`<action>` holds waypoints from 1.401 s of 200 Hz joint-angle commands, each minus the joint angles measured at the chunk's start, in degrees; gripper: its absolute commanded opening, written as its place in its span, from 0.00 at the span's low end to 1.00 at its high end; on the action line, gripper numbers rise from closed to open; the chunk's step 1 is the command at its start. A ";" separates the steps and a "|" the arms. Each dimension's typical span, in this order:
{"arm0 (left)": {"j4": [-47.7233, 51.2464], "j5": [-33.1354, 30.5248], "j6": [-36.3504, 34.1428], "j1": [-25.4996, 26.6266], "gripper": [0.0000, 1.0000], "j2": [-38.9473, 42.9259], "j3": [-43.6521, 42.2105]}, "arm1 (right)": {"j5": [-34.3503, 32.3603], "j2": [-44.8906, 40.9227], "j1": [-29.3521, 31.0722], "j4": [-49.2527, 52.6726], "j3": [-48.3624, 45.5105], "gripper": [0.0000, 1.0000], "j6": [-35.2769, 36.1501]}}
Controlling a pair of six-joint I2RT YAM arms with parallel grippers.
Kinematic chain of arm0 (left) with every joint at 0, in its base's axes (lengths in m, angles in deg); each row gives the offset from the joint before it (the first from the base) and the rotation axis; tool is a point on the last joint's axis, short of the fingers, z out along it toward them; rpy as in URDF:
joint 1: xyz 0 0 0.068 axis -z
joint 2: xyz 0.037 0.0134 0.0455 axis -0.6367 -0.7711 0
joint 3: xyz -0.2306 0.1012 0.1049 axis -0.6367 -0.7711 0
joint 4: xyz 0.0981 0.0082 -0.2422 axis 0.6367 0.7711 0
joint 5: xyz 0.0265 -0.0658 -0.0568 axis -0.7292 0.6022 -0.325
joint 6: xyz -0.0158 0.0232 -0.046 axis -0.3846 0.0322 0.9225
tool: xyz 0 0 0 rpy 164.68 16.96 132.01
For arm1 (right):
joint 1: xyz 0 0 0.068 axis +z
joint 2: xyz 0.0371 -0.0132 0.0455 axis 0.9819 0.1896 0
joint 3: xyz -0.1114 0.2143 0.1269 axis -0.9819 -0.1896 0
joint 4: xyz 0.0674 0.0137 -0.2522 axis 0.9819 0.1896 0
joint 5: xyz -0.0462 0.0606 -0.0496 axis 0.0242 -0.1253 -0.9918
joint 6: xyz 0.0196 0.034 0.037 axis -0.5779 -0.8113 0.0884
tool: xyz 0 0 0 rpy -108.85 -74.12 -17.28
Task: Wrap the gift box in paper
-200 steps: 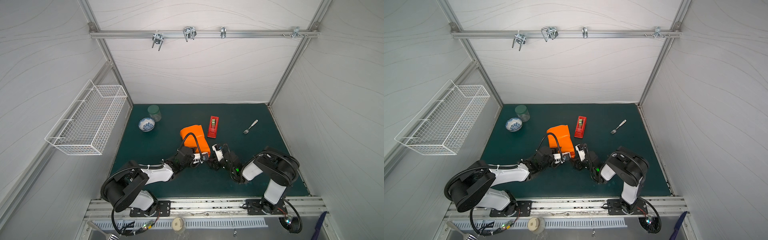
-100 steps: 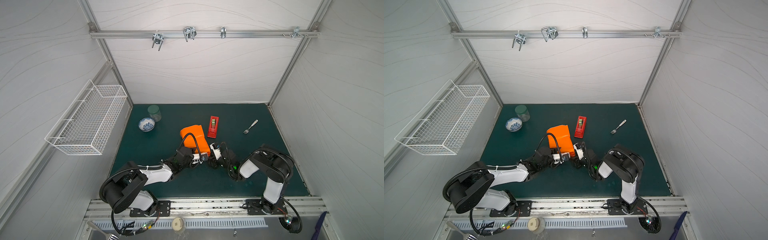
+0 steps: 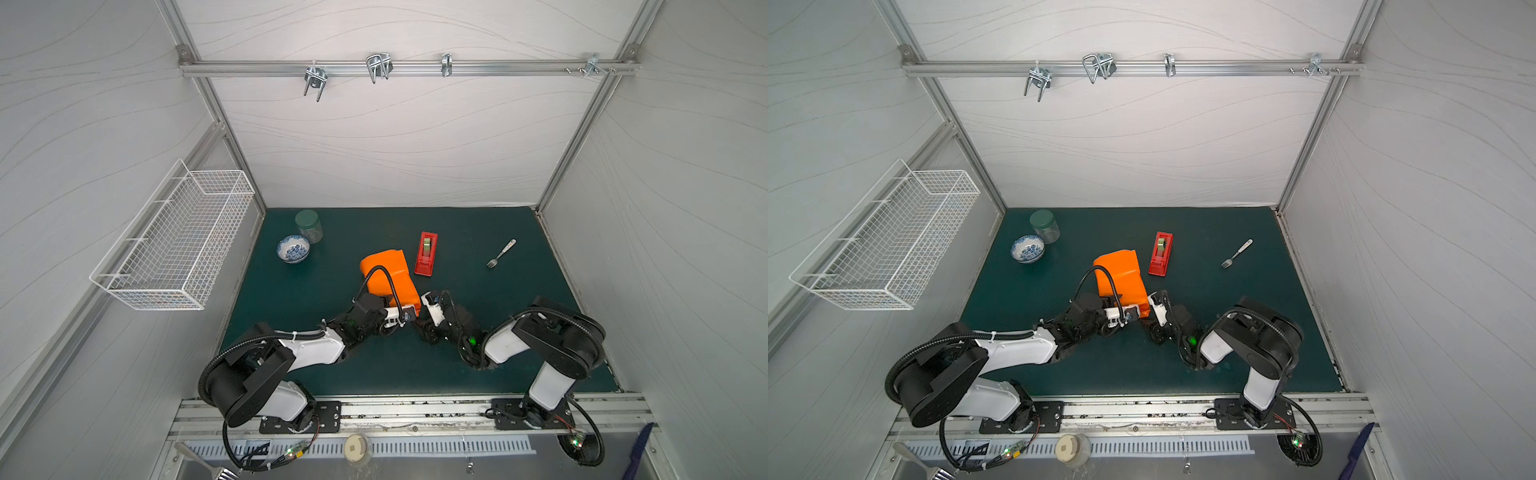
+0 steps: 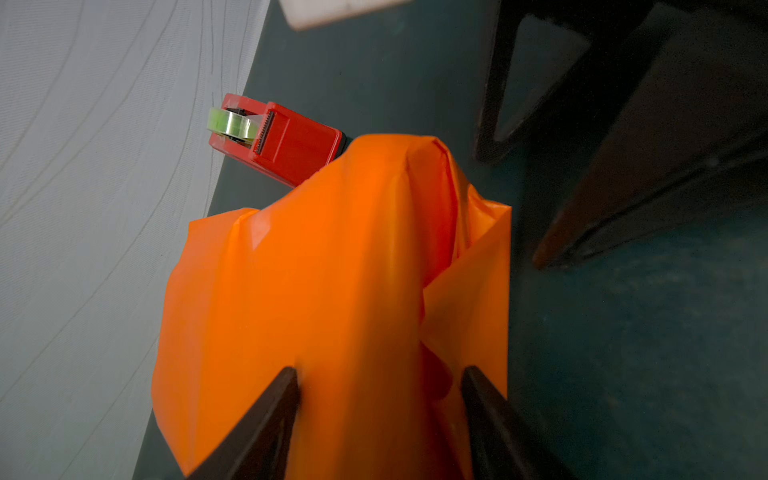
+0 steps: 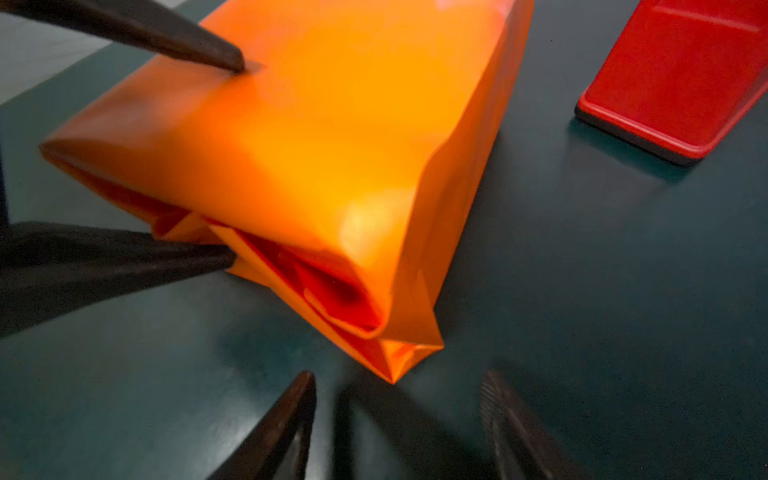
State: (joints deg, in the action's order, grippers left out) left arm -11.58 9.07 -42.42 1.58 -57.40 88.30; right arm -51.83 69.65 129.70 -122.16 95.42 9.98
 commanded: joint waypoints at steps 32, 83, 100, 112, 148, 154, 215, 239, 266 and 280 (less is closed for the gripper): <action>4.75 0.91 0.68 -0.39 0.64 0.03 -1.32 | -3.69 3.19 0.39 4.89 1.92 0.61 2.78; 4.81 0.96 0.68 -0.38 0.65 0.05 -1.35 | -4.29 5.34 0.30 2.73 3.65 0.60 3.45; 5.17 1.02 0.73 -0.34 0.67 0.21 -1.23 | -4.01 5.31 0.01 1.89 4.02 0.60 3.52; 5.38 0.93 0.76 -0.39 0.70 0.37 -1.29 | -3.69 5.13 -0.11 1.27 4.03 0.60 3.62; 5.89 1.00 0.86 -0.38 0.79 1.23 -1.32 | -3.21 4.94 -0.48 -0.74 3.60 0.58 3.54; 6.00 1.00 0.77 -0.37 0.80 1.34 -1.32 | -3.06 4.97 -0.55 -1.13 3.51 0.58 3.46; 6.54 -0.49 0.08 -0.37 0.85 0.42 -0.72 | -1.28 3.87 -0.87 -2.62 3.67 0.56 3.25; 6.92 -0.89 -0.10 -0.42 0.86 0.13 -0.61 | -0.66 3.59 -0.81 -2.93 3.94 0.55 2.81; 7.59 -1.40 -0.60 -0.38 0.87 0.31 -0.70 | -0.40 3.01 -0.89 -2.93 4.19 0.54 2.46; 6.80 -2.33 -0.53 -0.40 0.89 0.38 -1.15 | -0.34 3.08 -0.92 -2.60 4.38 0.54 2.41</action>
State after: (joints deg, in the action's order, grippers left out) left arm -8.63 8.68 -42.60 1.49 -56.14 87.75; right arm -52.88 73.56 129.13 -123.38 99.25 12.62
